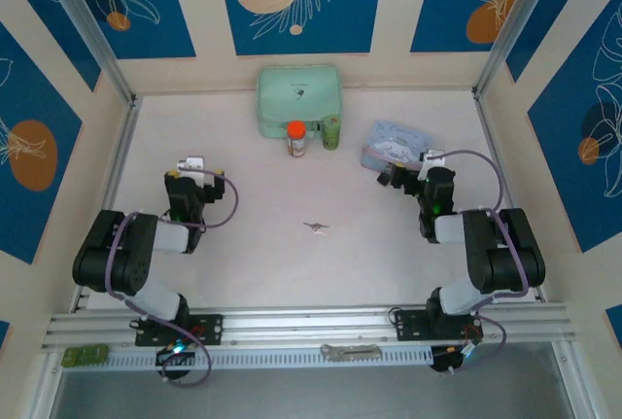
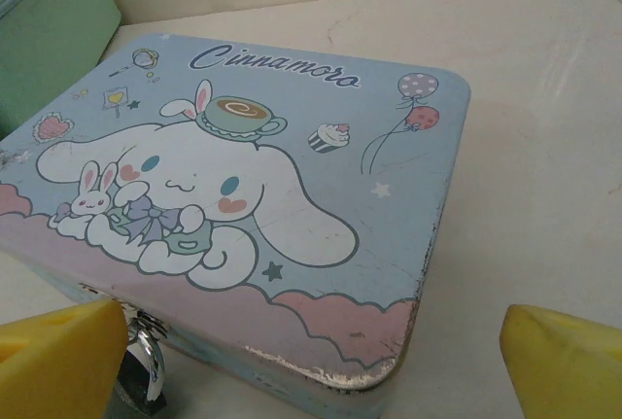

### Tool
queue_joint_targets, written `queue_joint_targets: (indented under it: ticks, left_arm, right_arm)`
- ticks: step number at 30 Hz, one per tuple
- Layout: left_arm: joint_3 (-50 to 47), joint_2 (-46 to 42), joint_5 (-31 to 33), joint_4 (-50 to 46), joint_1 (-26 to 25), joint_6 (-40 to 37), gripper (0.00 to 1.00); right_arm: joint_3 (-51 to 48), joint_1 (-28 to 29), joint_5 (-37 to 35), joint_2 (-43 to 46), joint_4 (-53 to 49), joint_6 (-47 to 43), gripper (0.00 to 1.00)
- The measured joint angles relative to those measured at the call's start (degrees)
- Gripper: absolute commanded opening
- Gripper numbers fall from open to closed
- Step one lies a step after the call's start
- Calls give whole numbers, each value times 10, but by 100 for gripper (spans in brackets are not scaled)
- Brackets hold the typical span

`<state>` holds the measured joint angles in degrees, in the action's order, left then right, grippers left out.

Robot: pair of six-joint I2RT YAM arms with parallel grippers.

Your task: Unlock a padlock with a key

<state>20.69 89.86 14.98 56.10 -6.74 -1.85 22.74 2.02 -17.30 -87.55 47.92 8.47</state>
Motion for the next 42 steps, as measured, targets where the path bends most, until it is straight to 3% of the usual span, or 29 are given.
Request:
queue_joint_targets:
  ticks: [33,37,42]
  left_arm:
    - [-3,-4,4,1,0,0,99]
    - [-26,-41,15,-7,-11,-5,100]
    - [2,-171,45,-128,-34,4,100]
  right_arm:
    - [-1,13,0,9,-8,-9,98]
    - [-3,45,-26,66,-51,-25,98]
    - [42,101,-47,150,-168,-35,88]
